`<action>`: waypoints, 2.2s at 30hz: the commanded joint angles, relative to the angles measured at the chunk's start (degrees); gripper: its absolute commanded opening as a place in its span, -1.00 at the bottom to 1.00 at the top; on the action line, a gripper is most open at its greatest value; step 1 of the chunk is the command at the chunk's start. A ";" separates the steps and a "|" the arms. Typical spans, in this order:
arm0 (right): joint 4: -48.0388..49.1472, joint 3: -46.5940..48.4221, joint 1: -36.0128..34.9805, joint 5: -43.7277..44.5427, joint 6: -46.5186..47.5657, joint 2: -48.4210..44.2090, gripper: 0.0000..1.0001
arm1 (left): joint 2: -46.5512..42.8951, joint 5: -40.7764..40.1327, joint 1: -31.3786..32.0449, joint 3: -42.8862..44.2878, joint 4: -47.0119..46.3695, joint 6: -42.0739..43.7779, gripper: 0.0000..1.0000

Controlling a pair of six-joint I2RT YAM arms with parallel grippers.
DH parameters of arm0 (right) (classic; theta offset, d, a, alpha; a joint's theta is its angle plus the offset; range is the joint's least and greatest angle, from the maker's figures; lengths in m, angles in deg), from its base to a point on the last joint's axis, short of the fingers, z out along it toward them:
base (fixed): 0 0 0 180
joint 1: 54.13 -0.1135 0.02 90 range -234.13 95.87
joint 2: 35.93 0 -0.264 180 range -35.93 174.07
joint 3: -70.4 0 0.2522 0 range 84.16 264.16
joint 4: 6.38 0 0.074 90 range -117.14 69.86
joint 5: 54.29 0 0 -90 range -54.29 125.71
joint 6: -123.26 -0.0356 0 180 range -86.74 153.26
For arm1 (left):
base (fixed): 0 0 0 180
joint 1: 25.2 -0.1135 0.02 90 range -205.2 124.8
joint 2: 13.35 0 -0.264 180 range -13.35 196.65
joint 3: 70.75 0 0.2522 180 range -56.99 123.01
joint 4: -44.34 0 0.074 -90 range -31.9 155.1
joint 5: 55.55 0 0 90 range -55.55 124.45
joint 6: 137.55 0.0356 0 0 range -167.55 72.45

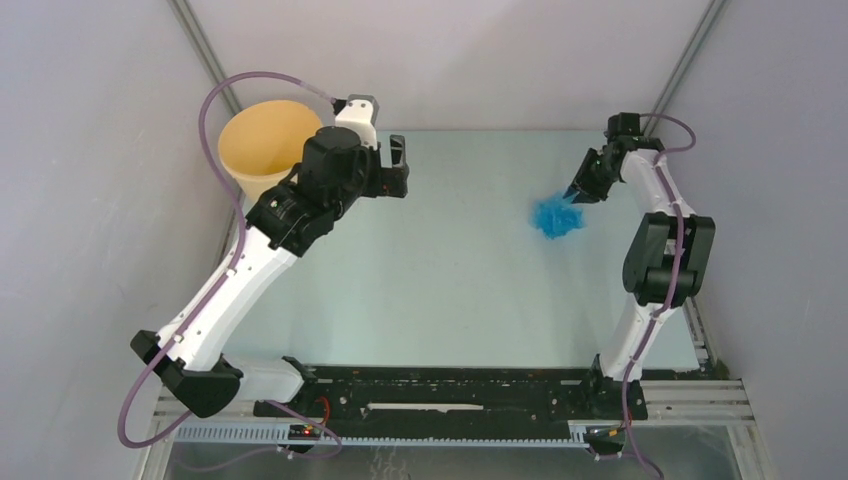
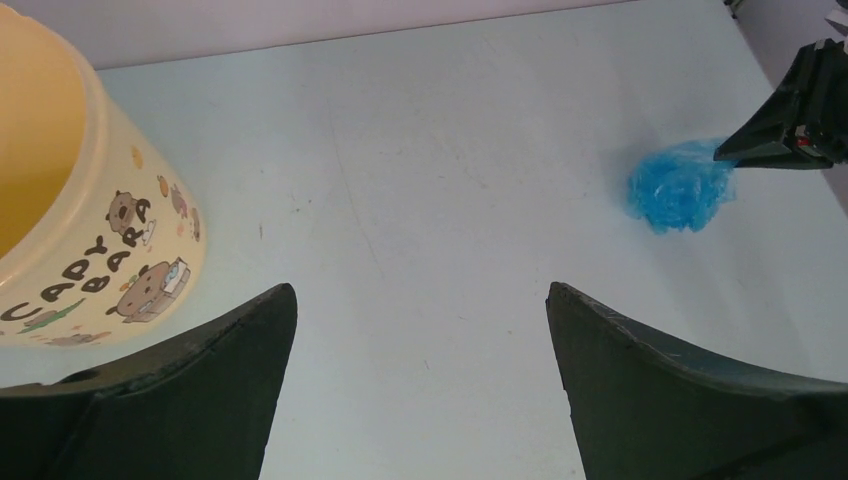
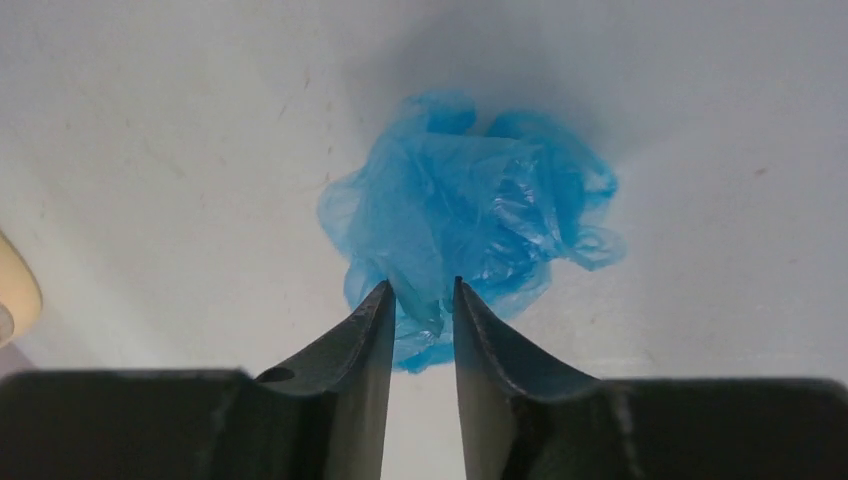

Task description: Put the trash bags into the trash bin

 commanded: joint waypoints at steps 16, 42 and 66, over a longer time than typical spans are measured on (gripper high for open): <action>3.66 -20.00 -43.07 -2.00 0.29 -16.52 -0.88 | -3.19 3.16 -0.29 -0.50 4.84 -13.16 1.00; 7.81 -36.38 -33.48 -13.16 -3.72 -42.04 0.29 | -2.23 28.12 0.01 -19.22 0.98 -28.58 0.98; 2.07 -51.42 -17.88 -16.98 -2.30 -57.09 0.18 | 47.37 1.29 15.37 29.18 29.00 -1.81 0.78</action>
